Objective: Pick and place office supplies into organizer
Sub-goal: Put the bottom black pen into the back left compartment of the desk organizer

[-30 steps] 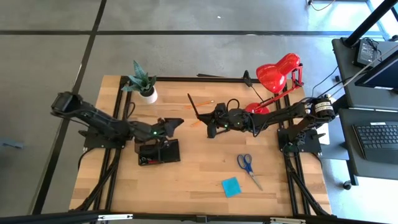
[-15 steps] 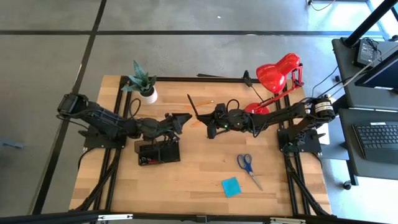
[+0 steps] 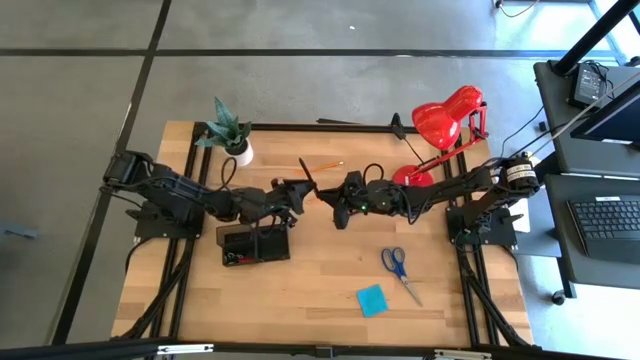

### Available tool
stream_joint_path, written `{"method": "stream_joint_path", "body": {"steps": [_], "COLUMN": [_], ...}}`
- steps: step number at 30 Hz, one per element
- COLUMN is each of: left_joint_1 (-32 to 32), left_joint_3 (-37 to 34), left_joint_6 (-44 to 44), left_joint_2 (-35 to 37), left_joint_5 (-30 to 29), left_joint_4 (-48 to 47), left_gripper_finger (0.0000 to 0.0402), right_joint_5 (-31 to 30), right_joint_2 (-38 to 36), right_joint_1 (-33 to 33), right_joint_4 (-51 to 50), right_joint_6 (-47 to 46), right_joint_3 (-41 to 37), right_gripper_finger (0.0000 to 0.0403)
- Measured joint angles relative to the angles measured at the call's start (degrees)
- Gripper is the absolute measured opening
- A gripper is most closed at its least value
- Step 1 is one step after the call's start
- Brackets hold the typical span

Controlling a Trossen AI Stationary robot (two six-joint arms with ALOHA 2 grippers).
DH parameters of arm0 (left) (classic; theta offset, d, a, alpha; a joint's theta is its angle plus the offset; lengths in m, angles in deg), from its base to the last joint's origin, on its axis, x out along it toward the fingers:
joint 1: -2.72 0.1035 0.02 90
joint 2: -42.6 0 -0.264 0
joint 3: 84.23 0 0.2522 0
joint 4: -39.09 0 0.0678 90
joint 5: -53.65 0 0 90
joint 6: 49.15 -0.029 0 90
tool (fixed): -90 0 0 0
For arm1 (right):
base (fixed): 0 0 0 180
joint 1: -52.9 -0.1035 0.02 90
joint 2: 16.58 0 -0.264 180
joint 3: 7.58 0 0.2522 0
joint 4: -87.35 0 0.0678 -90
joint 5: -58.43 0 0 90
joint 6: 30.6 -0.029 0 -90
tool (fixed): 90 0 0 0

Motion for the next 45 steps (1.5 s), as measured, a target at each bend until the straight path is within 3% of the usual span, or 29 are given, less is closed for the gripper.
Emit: {"method": "stream_joint_path", "body": {"steps": [15,22,29,36,45], "left_joint_1": [-0.02,-0.04,0.02,-0.04,-0.27], "left_joint_3": [1.89,1.89,1.98,1.98,1.98], "left_joint_6": [1.34,4.39,8.41,27.64,67.24], "left_joint_2": [0.0,0.0,0.06,0.31,4.75], "left_joint_5": [-2.5,-4.15,-4.71,-9.42,-29.5], "left_joint_4": [-0.52,-0.51,0.15,-0.12,-0.98], "left_gripper_finger": [0.003,0.0029,0.0029,0.0029,0.0028], "right_joint_5": [0.02,-0.15,2.37,5.83,5.92], "right_joint_2": [-0.02,-0.04,0.02,-0.52,-0.52], "right_joint_1": [-0.42,-0.39,-0.43,-0.39,-0.42], "right_joint_4": [-0.85,-0.57,-0.41,0.79,-7.68], "right_joint_6": [1.26,4.46,9.44,16.24,17.88], "right_joint_3": [0.11,0.15,0.07,0.04,0.02], "right_gripper_finger": [0.0039,0.0043,0.0113,0.0206,0.0238]}}
